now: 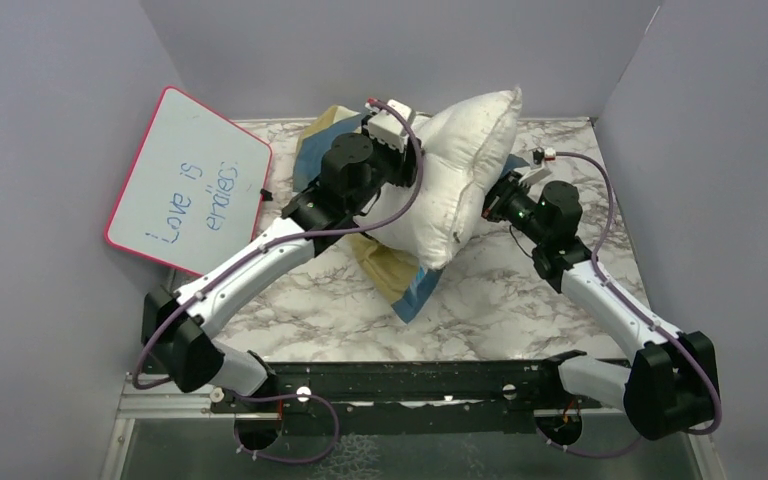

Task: Put the pillow into the pillowcase
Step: Stuff the pillow into the pillowcase.

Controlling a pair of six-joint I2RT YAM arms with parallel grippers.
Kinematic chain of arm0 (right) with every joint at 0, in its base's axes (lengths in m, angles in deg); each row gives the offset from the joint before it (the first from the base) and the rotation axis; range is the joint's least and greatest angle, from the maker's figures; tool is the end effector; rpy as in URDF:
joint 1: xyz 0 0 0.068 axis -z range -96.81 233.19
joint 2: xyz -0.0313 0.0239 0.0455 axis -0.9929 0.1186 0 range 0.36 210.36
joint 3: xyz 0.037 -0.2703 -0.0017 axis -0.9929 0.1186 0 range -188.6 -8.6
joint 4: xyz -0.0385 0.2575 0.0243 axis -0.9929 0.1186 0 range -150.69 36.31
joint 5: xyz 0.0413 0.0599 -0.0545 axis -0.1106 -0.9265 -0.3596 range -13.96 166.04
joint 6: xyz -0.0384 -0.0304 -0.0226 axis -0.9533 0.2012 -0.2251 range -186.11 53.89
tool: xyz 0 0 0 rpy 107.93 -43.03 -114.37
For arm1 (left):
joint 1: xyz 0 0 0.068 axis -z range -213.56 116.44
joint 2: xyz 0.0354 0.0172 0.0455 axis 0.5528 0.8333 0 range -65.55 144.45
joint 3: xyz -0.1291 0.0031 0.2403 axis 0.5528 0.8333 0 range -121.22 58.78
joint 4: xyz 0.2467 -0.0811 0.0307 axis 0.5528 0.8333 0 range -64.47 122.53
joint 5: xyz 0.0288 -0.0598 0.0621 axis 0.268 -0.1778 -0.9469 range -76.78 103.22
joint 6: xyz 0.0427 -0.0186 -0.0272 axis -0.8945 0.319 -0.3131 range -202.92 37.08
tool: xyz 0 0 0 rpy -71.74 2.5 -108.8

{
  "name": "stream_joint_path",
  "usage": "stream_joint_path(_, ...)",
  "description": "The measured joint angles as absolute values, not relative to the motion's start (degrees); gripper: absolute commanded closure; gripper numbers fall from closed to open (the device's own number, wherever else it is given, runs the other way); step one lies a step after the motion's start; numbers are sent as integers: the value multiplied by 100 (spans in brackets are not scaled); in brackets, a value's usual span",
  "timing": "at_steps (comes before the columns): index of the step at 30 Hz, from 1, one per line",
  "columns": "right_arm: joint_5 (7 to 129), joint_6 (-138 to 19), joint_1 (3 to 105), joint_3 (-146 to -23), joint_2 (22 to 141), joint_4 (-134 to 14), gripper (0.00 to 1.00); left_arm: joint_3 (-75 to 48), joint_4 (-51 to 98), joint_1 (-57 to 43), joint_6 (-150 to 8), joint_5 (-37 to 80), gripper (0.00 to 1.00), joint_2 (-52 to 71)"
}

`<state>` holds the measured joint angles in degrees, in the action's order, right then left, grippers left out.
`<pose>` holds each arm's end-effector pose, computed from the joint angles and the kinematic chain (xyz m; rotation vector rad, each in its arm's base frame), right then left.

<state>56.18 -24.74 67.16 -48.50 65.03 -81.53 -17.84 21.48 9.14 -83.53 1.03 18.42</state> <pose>0.2484 0.0839 0.2965 0.1029 1.7391 1.0351 0.2634 -0.2329 0.3979 0.4495 1.5785 -0.3909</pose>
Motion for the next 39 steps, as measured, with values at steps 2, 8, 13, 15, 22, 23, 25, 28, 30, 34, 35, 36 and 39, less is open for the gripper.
stream_joint_path(2,5522,-2387,6714,-4846,6662,-8284,100,-1865,2469,914,-8189,409,49,1527)
stream_joint_path(8,5372,-2328,6703,-4846,6721,-8505,100,-1922,3234,863,-8040,-106,54,753)
stream_joint_path(13,5374,-2404,6696,-4846,6719,-8424,100,-1922,3512,557,-8147,-775,41,1144)
stream_joint_path(15,5374,-2428,6696,-4846,6721,-8417,100,-1922,3621,332,-8147,-668,41,1431)
stream_joint_path(22,5367,-2472,6696,-4874,6721,-8350,100,-2162,3780,-387,-8490,-325,38,2215)
stream_joint_path(23,5367,-2481,6696,-4896,6721,-8315,100,-2247,3785,-481,-8558,-253,38,2331)
stream_joint_path(25,5365,-2503,6696,-4949,6721,-8234,100,-2490,3776,-680,-8702,-12,38,2646)
stream_joint_path(28,5367,-2503,6696,-4979,6721,-8170,100,-2774,3763,-890,-8873,234,38,3041)
stream_joint_path(30,5367,-2500,6696,-4984,6721,-8107,100,-2918,3765,-968,-8993,322,38,3275)
stream_joint_path(34,5369,-2513,6696,-5091,6734,-7943,100,-3216,3715,-1021,-9323,420,39,3741)
stream_joint_path(35,5369,-2520,6696,-5147,6750,-7886,100,-3273,3662,-1021,-9410,416,41,3833)
stream_joint_path(36,5367,-2533,6696,-5204,6774,-7836,100,-3305,3586,-1021,-9476,403,49,3894)
stream_joint_path(39,5363,-2568,6696,-5390,6831,-7657,100,-3581,3350,-1019,-9714,296,99,4200)
